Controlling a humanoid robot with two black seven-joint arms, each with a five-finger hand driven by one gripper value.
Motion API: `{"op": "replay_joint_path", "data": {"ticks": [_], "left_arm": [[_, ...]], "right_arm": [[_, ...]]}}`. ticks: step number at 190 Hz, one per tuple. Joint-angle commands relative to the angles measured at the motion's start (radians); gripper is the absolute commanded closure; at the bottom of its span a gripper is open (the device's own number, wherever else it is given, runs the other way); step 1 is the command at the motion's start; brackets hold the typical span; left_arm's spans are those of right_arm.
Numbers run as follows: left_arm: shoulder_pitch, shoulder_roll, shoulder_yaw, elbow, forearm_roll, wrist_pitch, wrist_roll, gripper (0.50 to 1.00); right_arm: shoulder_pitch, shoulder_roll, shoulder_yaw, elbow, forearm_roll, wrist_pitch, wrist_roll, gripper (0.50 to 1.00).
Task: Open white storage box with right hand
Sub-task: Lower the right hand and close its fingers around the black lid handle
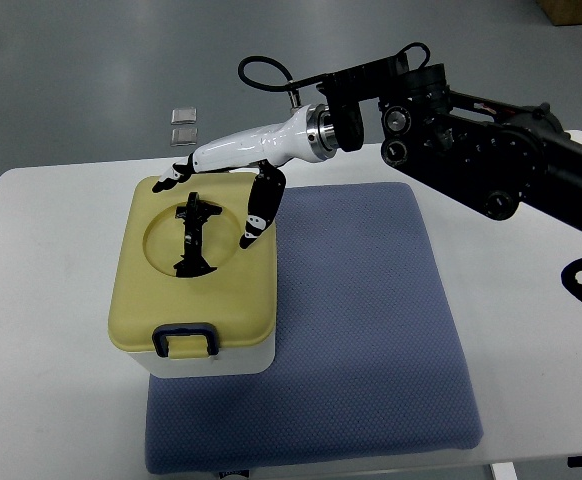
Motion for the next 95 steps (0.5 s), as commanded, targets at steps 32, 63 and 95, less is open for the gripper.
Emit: {"op": "replay_joint_path", "data": {"ticks": [32,63,95], "left_arm": [[0.0,0.0,0.0,0.0,0.0,0.0,0.0,0.5],[0.0,0.0,0.0,-0.001,0.0,-0.001,0.0,0.5],[0.0,0.0,0.0,-0.002,0.0,-0.001,0.002,0.5]], "right_arm": [[-0.012,0.001,-0.001,0.0,-0.011,-0.066,0.015,0.591],[-0.033,0.001,0.0,0.002,-0.028,-0.083,0.032,0.615],[-0.038,0.029,0.003,0.002,-0.028,-0.108,0.033,0.65]]}}
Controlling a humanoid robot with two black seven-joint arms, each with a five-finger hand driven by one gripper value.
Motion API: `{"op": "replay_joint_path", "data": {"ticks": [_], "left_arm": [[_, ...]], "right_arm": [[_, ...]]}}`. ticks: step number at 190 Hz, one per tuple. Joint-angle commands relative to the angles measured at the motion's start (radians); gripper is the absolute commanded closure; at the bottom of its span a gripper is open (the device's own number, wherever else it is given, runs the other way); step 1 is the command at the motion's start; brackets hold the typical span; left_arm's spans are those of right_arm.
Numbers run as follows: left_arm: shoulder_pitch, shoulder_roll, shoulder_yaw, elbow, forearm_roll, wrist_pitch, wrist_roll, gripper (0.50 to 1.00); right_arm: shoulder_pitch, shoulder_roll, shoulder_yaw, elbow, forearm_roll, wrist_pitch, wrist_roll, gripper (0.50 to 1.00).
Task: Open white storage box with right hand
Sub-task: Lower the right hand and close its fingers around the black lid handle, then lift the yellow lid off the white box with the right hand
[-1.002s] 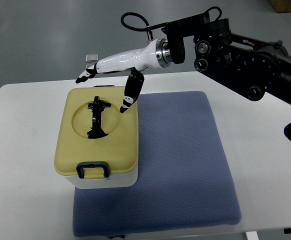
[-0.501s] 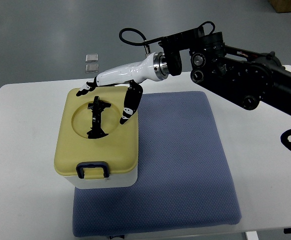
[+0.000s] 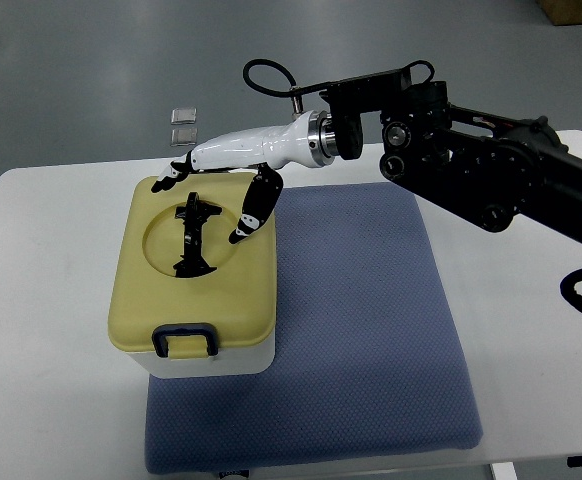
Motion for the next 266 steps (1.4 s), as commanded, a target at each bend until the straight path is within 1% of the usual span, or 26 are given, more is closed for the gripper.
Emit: {"op": "replay_joint_path", "data": {"ticks": [1,5,18,30,45,52,58,98,103,111,114,115,118,119,120,123,124,129,130,140,143,163,202,233,250,266], "left_arm": [[0.0,0.0,0.0,-0.001,0.0,0.001,0.0,0.5],[0.0,0.0,0.0,-0.001,0.0,0.0,0.001,0.5],[0.0,0.0,0.0,-0.001,0.0,0.0,0.001,0.5],[0.0,0.0,0.0,-0.001,0.0,0.001,0.001,0.5],[0.0,0.0,0.0,-0.001,0.0,0.0,0.001,0.5],[0.0,0.0,0.0,0.001,0.0,0.001,0.001,0.5],[0.0,0.0,0.0,0.001,0.0,0.0,0.001,0.5],[0.0,0.0,-0.002,0.001,0.0,0.0,0.001,0.5],[0.0,0.0,-0.002,0.001,0.0,0.0,0.001,0.5],[0.0,0.0,0.0,0.001,0.0,0.001,0.001,0.5],[0.0,0.0,-0.002,0.001,0.0,0.001,0.001,0.5],[0.0,0.0,-0.002,0.001,0.0,0.001,0.001,0.5],[0.0,0.0,-0.002,0.001,0.0,0.0,0.001,0.5],[0.0,0.0,-0.002,0.001,0.0,0.0,0.001,0.5],[0.0,0.0,0.0,0.001,0.0,0.001,0.001,0.5],[0.0,0.0,-0.002,0.001,0.0,0.001,0.001,0.5],[0.0,0.0,0.0,0.001,0.0,0.001,0.001,0.5],[0.0,0.0,0.0,0.001,0.0,0.001,0.001,0.5],[0.0,0.0,-0.002,0.001,0.0,0.0,0.001,0.5],[0.0,0.0,0.0,0.001,0.0,0.0,0.001,0.5],[0.0,0.0,0.0,0.001,0.0,0.001,0.001,0.5],[0.0,0.0,0.0,0.001,0.0,0.0,0.001,0.5],[0.0,0.0,0.0,0.001,0.0,0.0,0.001,0.5],[0.0,0.0,0.0,0.001,0.0,0.0,0.001,0.5],[0.0,0.0,0.0,0.001,0.0,0.001,0.001,0.5],[0.0,0.0,0.0,0.001,0.0,0.001,0.001,0.5]], "right_arm": [[-0.002,0.014,0.004,0.0,0.001,-0.022,0.002,0.658],[-0.002,0.015,0.004,0.0,0.001,-0.03,0.002,0.668],[-0.002,0.018,0.003,0.0,0.001,-0.047,0.011,0.673],[-0.006,0.02,0.004,0.0,0.001,-0.053,0.014,0.701],[-0.011,0.023,0.004,0.0,0.0,-0.056,0.016,0.709],[-0.011,0.023,0.003,0.0,0.0,-0.059,0.016,0.744],[-0.012,0.024,0.003,0.0,0.0,-0.064,0.016,0.752],[-0.035,0.027,0.003,0.0,-0.002,-0.067,0.021,0.783],[-0.035,0.027,0.001,0.0,-0.002,-0.067,0.021,0.805],[-0.035,0.027,0.003,0.0,-0.002,-0.068,0.021,0.818],[-0.035,0.027,0.003,0.0,-0.002,-0.073,0.021,0.84],[-0.035,0.027,0.003,0.0,-0.002,-0.073,0.021,0.84],[-0.035,0.027,0.001,0.0,-0.003,-0.076,0.021,0.867],[-0.035,0.027,0.001,0.0,-0.003,-0.076,0.021,0.867],[-0.035,0.027,0.001,0.0,-0.002,-0.078,0.021,0.881],[-0.037,0.027,0.001,0.0,-0.003,-0.081,0.021,0.891],[-0.035,0.027,0.001,0.0,-0.003,-0.081,0.021,0.905],[-0.037,0.027,0.001,0.0,-0.003,-0.082,0.021,0.93],[-0.037,0.027,0.001,0.0,-0.005,-0.084,0.021,0.942],[-0.037,0.027,0.001,0.0,-0.009,-0.088,0.021,0.977],[-0.037,0.027,0.001,-0.001,-0.009,-0.093,0.021,0.999],[-0.035,0.026,0.001,0.0,-0.009,-0.107,0.021,1.0],[-0.025,0.02,0.003,0.002,-0.006,-0.105,0.021,1.0],[0.031,0.004,0.015,0.025,0.006,-0.094,0.021,1.0],[0.058,-0.028,0.026,0.045,0.012,-0.071,0.021,1.0],[0.087,-0.08,0.038,0.061,0.026,-0.012,0.022,1.0]]}}
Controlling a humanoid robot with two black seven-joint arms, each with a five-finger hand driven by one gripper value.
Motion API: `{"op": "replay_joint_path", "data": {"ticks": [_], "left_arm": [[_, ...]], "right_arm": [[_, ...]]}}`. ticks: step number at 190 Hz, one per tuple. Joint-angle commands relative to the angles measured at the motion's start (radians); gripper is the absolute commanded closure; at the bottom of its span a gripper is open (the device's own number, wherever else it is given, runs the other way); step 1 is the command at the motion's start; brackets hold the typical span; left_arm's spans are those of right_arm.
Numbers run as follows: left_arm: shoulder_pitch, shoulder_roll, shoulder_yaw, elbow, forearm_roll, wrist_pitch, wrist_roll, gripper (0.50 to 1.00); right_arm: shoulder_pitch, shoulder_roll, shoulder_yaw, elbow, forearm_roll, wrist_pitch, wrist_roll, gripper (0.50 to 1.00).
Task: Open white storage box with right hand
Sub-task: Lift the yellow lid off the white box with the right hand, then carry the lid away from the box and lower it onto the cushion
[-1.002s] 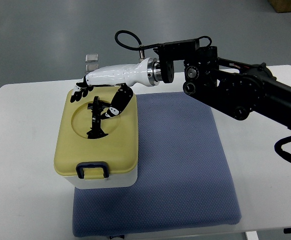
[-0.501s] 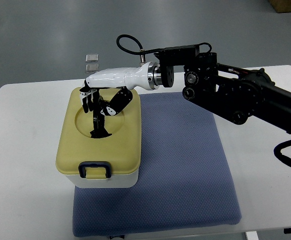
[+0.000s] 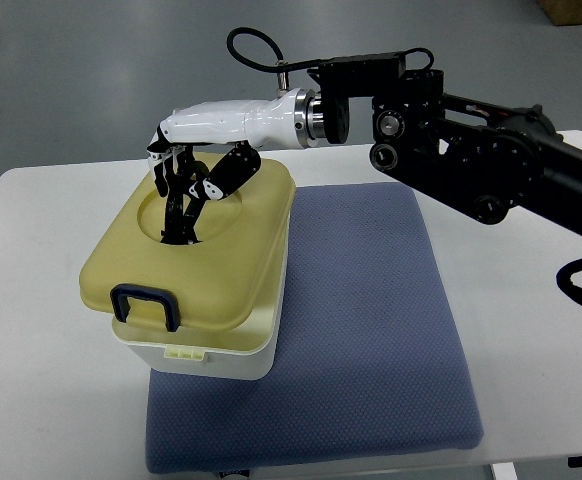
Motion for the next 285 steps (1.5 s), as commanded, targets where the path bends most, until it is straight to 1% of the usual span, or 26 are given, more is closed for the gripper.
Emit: {"op": "replay_joint_path", "data": {"ticks": [1,11,22,54,57,93,107,127,165,195,197,202,210,224,256,285], "left_arm": [[0.0,0.0,0.0,0.0,0.0,-0.001,0.0,0.5],[0.0,0.0,0.0,0.0,0.0,0.001,0.0,0.5],[0.0,0.0,0.0,0.0,0.0,-0.001,0.0,0.5],[0.0,0.0,-0.002,0.0,0.0,0.001,0.0,0.5],[0.0,0.0,-0.002,0.0,0.0,-0.001,0.0,0.5],[0.0,0.0,0.0,-0.002,0.0,-0.001,0.0,0.5],[0.001,0.0,0.001,-0.002,0.0,0.001,0.0,0.5],[0.0,0.0,0.003,-0.002,0.003,-0.001,0.0,0.5],[0.0,0.0,0.003,-0.014,0.002,-0.001,0.002,0.5],[0.0,0.0,0.005,-0.015,0.002,-0.001,0.002,0.5],[0.0,0.0,0.005,-0.015,0.002,-0.001,0.002,0.5],[0.0,0.0,0.005,-0.015,0.002,-0.001,0.002,0.5],[0.0,0.0,0.005,-0.015,0.002,0.001,0.002,0.5],[0.0,0.0,0.005,-0.014,0.002,0.001,0.002,0.5],[0.0,0.0,0.003,-0.014,0.002,0.001,0.002,0.5],[0.001,0.0,0.001,-0.012,0.002,0.001,0.002,0.5]], "right_arm": [[0.034,-0.058,0.015,0.022,0.016,0.065,0.001,1.0],[0.037,-0.081,0.03,0.031,0.027,0.102,0.001,1.0],[0.043,-0.124,0.052,0.045,0.036,0.168,0.001,1.0],[0.044,-0.254,0.066,0.051,0.036,0.168,0.005,1.0],[0.044,-0.285,0.064,0.051,0.036,0.168,0.012,1.0],[0.032,-0.477,0.044,0.051,0.035,0.168,0.07,1.0],[0.004,-0.529,0.035,0.051,0.033,0.168,0.086,1.0],[-0.066,-0.57,0.01,0.036,0.022,0.168,0.095,1.0],[-0.216,-0.581,-0.039,0.022,0.012,0.168,0.115,1.0],[-0.279,-0.566,-0.126,0.02,0.004,0.166,0.124,1.0],[-0.279,-0.566,-0.126,0.02,0.004,0.166,0.124,1.0],[-0.284,-0.563,-0.143,0.02,0.004,0.131,0.126,1.0],[-0.284,-0.549,-0.161,0.019,0.006,0.099,0.126,1.0],[-0.284,-0.509,-0.171,0.019,0.006,0.07,0.126,1.0],[-0.282,-0.448,-0.168,0.017,0.006,0.053,0.124,1.0],[-0.281,-0.422,-0.164,0.017,0.006,0.048,0.123,1.0]]}}
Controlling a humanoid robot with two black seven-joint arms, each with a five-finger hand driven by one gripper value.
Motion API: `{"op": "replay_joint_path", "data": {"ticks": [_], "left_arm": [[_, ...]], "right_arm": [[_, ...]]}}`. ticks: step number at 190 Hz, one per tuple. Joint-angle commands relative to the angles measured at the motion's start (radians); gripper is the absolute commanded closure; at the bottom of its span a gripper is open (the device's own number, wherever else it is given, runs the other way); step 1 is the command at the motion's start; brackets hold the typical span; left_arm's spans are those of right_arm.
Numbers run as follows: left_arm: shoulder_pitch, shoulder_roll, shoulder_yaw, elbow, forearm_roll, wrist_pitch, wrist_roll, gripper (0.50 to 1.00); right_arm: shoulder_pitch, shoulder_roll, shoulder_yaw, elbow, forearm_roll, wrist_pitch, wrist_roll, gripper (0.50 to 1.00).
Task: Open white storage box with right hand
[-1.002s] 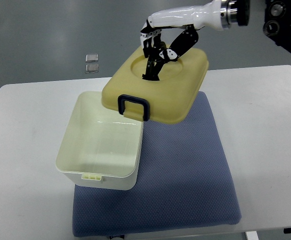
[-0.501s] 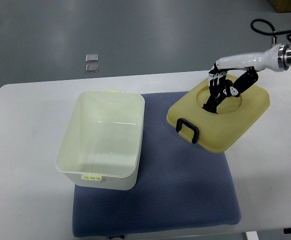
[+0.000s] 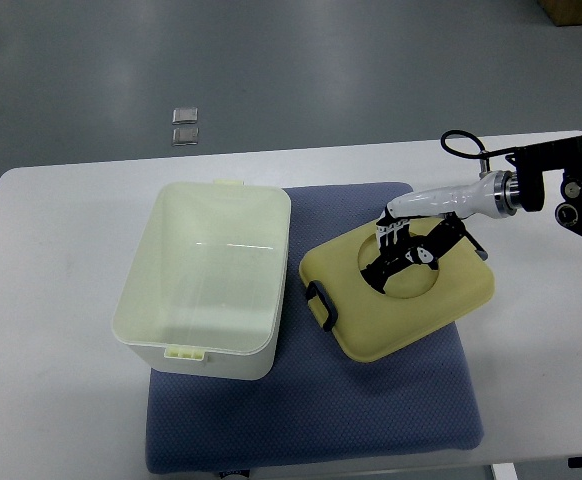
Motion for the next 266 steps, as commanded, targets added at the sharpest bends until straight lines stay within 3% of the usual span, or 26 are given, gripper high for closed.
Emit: {"op": "replay_joint_path", "data": {"ticks": [1,67,112,113,114,115,116,117,118,119,120,121,123,189,228,266], "left_arm": [[0.002,0.0,-0.001,0.001,0.0,0.0,0.0,0.5],[0.0,0.0,0.001,0.0,0.0,0.0,0.0,0.5],[0.002,0.0,0.001,0.0,0.0,0.0,0.0,0.5],[0.0,0.0,0.001,0.0,0.0,0.0,0.0,0.5],[0.0,0.0,0.001,0.0,0.0,0.0,0.0,0.5],[0.0,0.0,0.001,0.0,0.0,0.0,0.0,0.5],[0.0,0.0,0.001,0.0,0.0,0.0,0.0,0.5],[0.0,0.0,0.001,0.0,0.0,0.0,0.0,0.5],[0.0,0.0,0.001,0.0,0.0,0.0,0.0,0.5],[0.002,0.0,0.001,0.0,0.0,0.0,0.0,0.5],[0.002,0.0,0.001,0.0,0.0,0.0,0.0,0.5],[0.002,0.0,0.001,0.0,0.0,0.0,0.0,0.5],[0.0,0.0,0.001,0.0,0.0,0.0,0.0,0.5],[0.002,0.0,0.002,0.001,0.0,0.0,0.0,0.5],[0.002,0.0,0.002,-0.002,0.0,0.0,0.0,0.5],[0.002,0.0,0.002,0.0,0.0,0.0,0.0,0.5]], "right_arm": [[0.001,0.017,0.003,0.0,0.0,-0.003,-0.001,1.0],[-0.013,0.042,0.006,0.0,0.006,-0.03,-0.001,1.0],[-0.046,0.042,0.007,-0.002,0.012,-0.087,-0.001,1.0],[-0.048,0.042,0.007,-0.002,0.012,-0.087,-0.001,0.937],[-0.048,0.042,0.007,-0.002,0.012,-0.087,-0.001,0.936],[-0.049,0.042,0.007,-0.002,0.014,-0.089,-0.001,0.849],[-0.049,0.042,0.007,-0.002,0.014,-0.089,-0.001,0.848],[-0.051,0.042,0.009,-0.002,0.014,-0.089,-0.001,0.745],[-0.051,0.042,0.009,-0.002,0.014,-0.089,-0.001,0.744],[-0.052,0.042,0.009,-0.002,0.014,-0.089,-0.001,0.647],[-0.052,0.042,0.009,-0.002,0.014,-0.089,-0.001,0.646],[-0.054,0.044,0.009,-0.002,0.016,-0.089,-0.001,0.569],[-0.054,0.044,0.009,-0.002,0.016,-0.087,-0.001,0.548],[-0.056,0.04,0.015,-0.008,0.034,-0.087,-0.001,0.55],[-0.042,0.017,0.017,-0.02,0.101,-0.047,-0.001,0.55],[0.0,0.017,0.112,-0.162,0.342,-0.02,-0.009,0.55]]}}
